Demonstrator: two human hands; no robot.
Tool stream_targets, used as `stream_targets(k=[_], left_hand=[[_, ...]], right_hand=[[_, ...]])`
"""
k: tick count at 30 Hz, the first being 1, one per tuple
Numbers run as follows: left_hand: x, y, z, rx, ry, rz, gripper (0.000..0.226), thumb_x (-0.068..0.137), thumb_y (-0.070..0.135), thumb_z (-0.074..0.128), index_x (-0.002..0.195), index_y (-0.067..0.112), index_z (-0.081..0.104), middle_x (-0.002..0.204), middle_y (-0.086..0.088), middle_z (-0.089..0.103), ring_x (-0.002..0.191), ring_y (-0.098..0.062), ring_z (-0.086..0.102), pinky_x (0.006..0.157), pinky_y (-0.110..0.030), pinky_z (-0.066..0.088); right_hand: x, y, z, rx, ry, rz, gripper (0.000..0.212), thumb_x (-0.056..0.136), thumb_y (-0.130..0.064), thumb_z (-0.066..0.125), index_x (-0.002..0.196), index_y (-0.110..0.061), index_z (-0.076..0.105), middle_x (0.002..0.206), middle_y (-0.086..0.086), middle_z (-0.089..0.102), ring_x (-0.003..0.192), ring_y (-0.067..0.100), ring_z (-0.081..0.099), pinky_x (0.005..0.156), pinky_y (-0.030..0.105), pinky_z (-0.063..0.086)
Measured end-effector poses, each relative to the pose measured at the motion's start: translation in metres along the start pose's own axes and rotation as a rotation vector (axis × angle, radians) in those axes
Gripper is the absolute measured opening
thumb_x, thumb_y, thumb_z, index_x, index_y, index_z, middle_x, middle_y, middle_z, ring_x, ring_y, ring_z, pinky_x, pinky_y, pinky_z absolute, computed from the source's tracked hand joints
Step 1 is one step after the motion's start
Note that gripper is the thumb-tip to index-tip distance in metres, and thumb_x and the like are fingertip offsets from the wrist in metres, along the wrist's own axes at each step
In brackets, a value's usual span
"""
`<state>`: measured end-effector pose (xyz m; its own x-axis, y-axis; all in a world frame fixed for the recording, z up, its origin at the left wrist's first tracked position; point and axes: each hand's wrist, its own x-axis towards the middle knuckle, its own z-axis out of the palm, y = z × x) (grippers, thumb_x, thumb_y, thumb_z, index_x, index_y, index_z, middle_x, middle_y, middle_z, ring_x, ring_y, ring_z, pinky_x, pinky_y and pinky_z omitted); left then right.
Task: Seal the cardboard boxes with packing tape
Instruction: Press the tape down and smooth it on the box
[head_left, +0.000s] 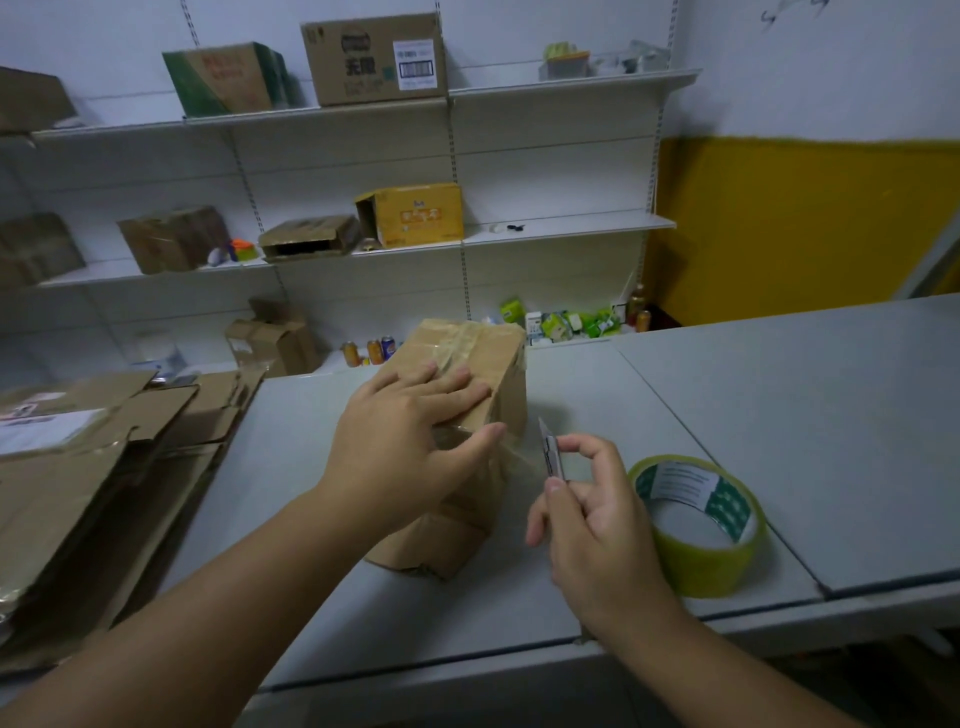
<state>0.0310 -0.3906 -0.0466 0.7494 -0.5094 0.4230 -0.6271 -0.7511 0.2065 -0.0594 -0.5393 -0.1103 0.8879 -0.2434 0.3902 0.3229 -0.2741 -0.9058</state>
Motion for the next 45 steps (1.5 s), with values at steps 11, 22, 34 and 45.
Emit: stream_targets(k=[11, 22, 34, 45], left_hand=[[0.001, 0.002, 0.006, -0.016, 0.06, -0.025, 0.065, 0.072, 0.069, 0.025, 0.126, 0.043, 0.049, 0.136, 0.022, 0.047, 0.135, 0.001, 0.031, 0.109, -0.026, 0.022], [0.0, 0.001, 0.009, -0.035, 0.093, -0.01, 0.06, 0.076, 0.066, 0.029, 0.125, 0.04, 0.051, 0.133, 0.019, 0.051, 0.133, -0.003, 0.036, 0.112, -0.035, 0.03], [-0.003, -0.006, 0.002, -0.071, 0.093, 0.059, 0.06, 0.079, 0.067, 0.031, 0.129, 0.039, 0.047, 0.136, 0.02, 0.047, 0.135, -0.005, 0.034, 0.109, -0.034, 0.025], [0.0, -0.033, -0.002, -0.002, 0.094, 0.055, 0.061, 0.08, 0.068, 0.033, 0.13, 0.038, 0.047, 0.137, 0.019, 0.045, 0.134, -0.004, 0.034, 0.103, -0.027, 0.024]], right_hand=[[0.002, 0.006, 0.0, -0.276, -0.143, 0.002, 0.018, 0.096, -0.02, 0.042, 0.096, -0.039, 0.042, 0.058, 0.008, 0.062, 0.047, 0.013, 0.054, 0.049, 0.039, 0.044], [0.007, 0.009, -0.011, -0.68, -0.298, 0.066, 0.017, 0.092, -0.027, 0.042, 0.107, -0.035, 0.045, 0.087, -0.003, 0.063, 0.078, 0.016, 0.059, 0.07, 0.042, 0.054], [0.057, 0.002, -0.063, -0.751, -0.297, -0.031, 0.012, 0.1, -0.027, 0.038, 0.107, -0.028, 0.047, 0.098, 0.0, 0.066, 0.082, 0.02, 0.061, 0.072, 0.042, 0.049], [0.019, -0.013, -0.119, -1.199, -0.445, -0.061, 0.022, 0.101, -0.035, 0.022, 0.121, -0.032, 0.031, 0.082, -0.007, 0.05, 0.084, 0.022, 0.059, 0.065, 0.033, 0.035]])
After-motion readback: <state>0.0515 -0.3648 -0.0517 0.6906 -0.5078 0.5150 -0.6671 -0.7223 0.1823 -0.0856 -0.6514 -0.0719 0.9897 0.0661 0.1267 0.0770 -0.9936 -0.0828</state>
